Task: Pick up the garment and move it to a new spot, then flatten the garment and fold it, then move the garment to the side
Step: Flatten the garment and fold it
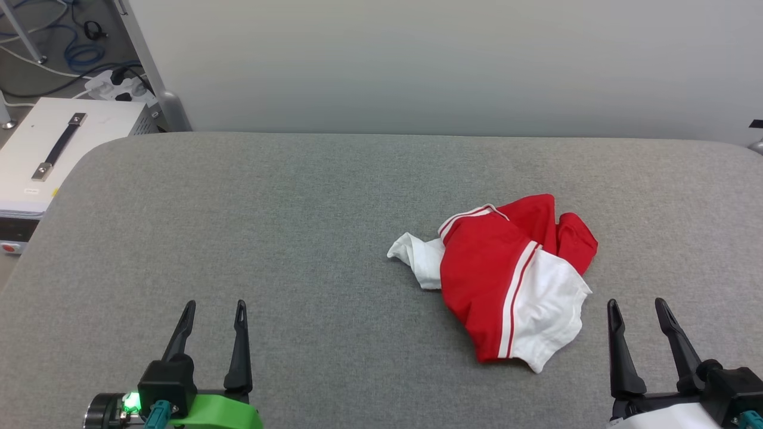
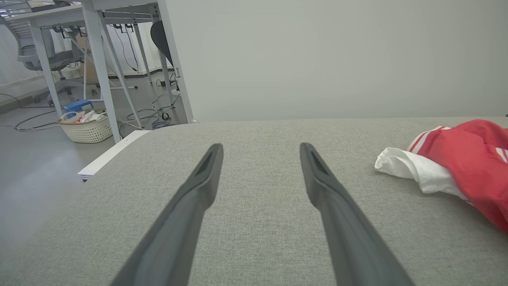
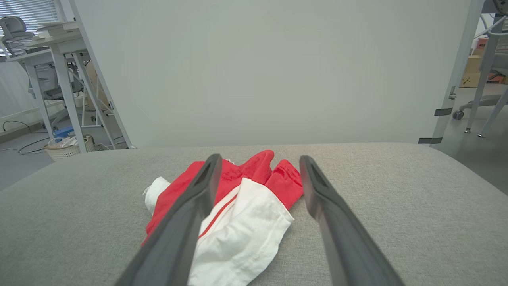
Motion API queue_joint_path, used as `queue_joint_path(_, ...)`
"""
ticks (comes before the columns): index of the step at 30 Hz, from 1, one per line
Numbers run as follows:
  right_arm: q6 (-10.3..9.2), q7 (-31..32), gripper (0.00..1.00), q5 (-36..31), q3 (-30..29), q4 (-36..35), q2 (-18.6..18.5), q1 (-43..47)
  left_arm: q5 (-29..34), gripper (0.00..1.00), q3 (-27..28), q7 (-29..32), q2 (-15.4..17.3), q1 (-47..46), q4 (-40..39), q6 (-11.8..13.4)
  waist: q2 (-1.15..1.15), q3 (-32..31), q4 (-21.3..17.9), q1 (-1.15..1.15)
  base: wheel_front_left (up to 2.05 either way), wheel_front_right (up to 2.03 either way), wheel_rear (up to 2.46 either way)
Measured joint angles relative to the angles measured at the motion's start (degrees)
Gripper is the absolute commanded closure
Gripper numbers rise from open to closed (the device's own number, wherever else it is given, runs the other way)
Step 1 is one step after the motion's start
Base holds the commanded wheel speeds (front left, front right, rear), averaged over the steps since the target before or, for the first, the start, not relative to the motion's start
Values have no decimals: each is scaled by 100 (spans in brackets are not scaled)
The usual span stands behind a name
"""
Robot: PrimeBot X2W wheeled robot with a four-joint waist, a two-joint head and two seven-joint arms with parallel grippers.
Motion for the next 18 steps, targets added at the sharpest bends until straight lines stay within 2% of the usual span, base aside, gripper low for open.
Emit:
queue_joint_path(8, 0, 0, 0, 19, 14, 5, 0, -4, 100, 0, -21, 0, 13, -230, 121, -136, 0, 69, -13, 0, 0, 0, 0)
queue_joint_path(14, 0, 0, 0, 16, 71, 3, 1, -72, 97, 0, -140, -1, 255, -1352, 346, -365, 0, 189, -75, 0, 0, 0, 0)
queue_joint_path(18, 0, 0, 0, 4, 91, -1, 1, -180, 21, 0, -315, -1, 472, -2239, 788, -482, 0, 283, -177, 0, 0, 0, 0)
